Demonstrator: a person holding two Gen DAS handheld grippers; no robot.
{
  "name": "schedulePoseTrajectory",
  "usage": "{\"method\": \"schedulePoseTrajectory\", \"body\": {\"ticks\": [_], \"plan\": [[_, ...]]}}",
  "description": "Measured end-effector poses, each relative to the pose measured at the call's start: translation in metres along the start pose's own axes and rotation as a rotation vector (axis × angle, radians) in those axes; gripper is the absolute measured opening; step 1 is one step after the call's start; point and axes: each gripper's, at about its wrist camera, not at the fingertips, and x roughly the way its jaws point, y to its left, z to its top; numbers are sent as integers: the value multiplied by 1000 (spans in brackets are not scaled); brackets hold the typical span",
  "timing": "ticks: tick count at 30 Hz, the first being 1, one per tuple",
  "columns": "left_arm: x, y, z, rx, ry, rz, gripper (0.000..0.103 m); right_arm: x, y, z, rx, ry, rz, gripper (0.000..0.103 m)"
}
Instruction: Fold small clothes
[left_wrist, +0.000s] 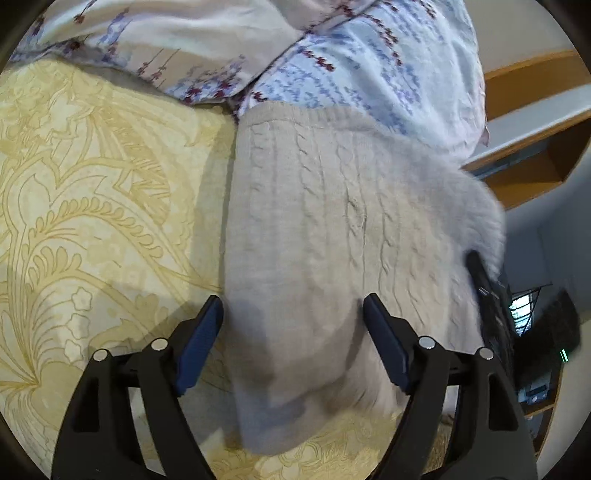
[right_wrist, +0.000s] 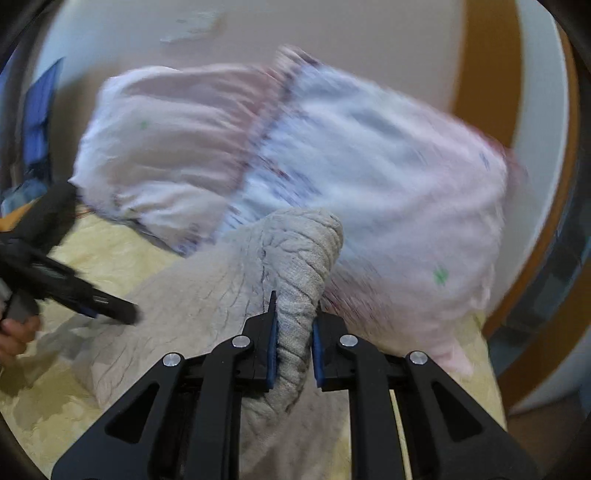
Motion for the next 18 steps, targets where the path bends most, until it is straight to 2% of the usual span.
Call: {"method": "schedulePoseTrajectory", "body": {"ticks": [3, 7, 9, 11, 13, 14, 16, 18], "plan": [[7, -7, -5, 33, 27, 7, 77, 29, -33, -28, 129, 120, 17, 15], [15, -10, -11, 50, 58, 3, 77, 51, -64, -56, 290, 209, 54, 15], [17, -12, -14, 57, 69, 1, 77, 63, -78, -66, 360, 266, 38, 15], [16, -14, -17, 65, 75, -6, 77, 55, -100, -74, 497, 267, 65, 29], [13, -14, -21, 80, 77, -8, 77, 33, -112, -77, 579, 234, 88, 40], [10, -14, -24, 86, 77, -4, 77, 18, -117, -80, 626, 208, 123, 50], [6, -10, -29, 84, 80, -8, 77, -5, -121, -88, 705, 176, 221, 55], [5, -8, -32, 79, 86, -12, 77, -21, -115, -98, 739, 187, 288, 55]]}}
